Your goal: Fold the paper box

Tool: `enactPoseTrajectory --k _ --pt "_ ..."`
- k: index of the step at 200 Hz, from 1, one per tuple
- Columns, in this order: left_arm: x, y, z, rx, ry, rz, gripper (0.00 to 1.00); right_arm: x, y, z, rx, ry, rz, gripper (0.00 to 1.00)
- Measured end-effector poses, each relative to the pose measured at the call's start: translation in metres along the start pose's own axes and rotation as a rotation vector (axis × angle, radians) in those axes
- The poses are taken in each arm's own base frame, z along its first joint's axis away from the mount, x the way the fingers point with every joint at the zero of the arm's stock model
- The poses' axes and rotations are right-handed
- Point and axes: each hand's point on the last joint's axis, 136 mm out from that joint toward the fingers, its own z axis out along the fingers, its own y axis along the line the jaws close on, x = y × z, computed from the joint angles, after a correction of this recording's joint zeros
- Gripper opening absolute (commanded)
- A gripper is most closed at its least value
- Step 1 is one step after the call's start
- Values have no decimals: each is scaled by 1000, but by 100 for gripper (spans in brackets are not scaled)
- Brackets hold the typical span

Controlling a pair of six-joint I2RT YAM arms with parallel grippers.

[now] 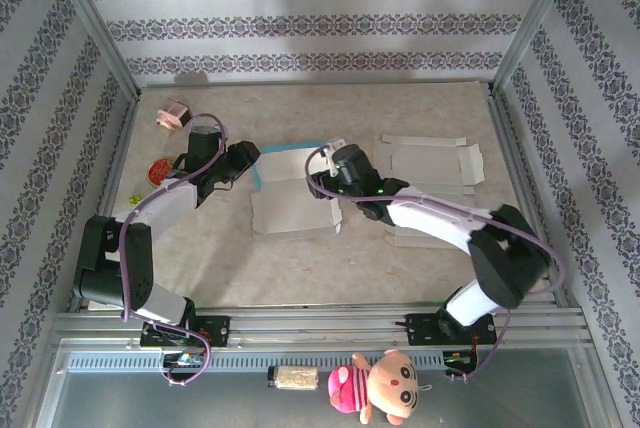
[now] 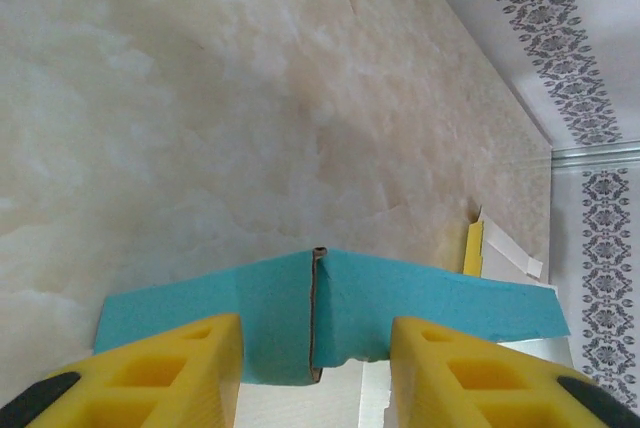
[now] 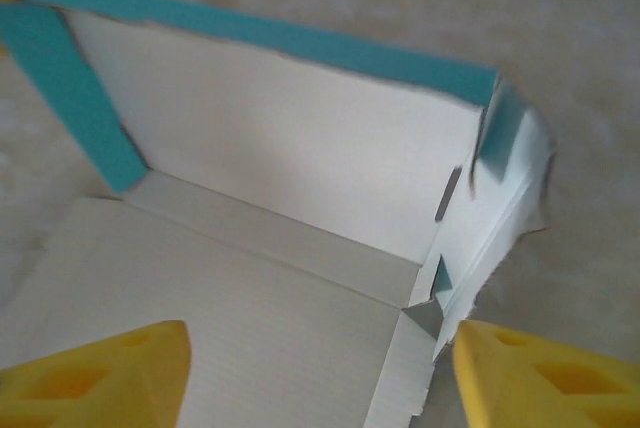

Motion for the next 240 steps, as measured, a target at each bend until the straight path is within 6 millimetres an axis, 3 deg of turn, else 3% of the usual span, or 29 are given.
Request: enactPoseTrajectory --k 19,37,64,81,125,194,240 --pt "-1 -1 0 2 0 13 42 -16 -14 -22 -38 -52 -8 65" --pt "-1 0 2 -1 3 19 42 -27 -46 -34 -28 -90 5 58" --pt "0 0 2 1 8 21 42 -27 -96 -33 3 -84 8 59" --pt "2 -1 3 9 15 21 42 -16 -110 -22 10 -39 -56 62" --pt "3 -2 4 17 24 25 41 5 -112 10 -72 75 -269 58" --pt "8 -1 5 36 31 32 40 -5 -101 36 -239 75 -516 44" --pt "8 -1 5 36 31 34 40 -3 -89 45 -313 62 -648 41"
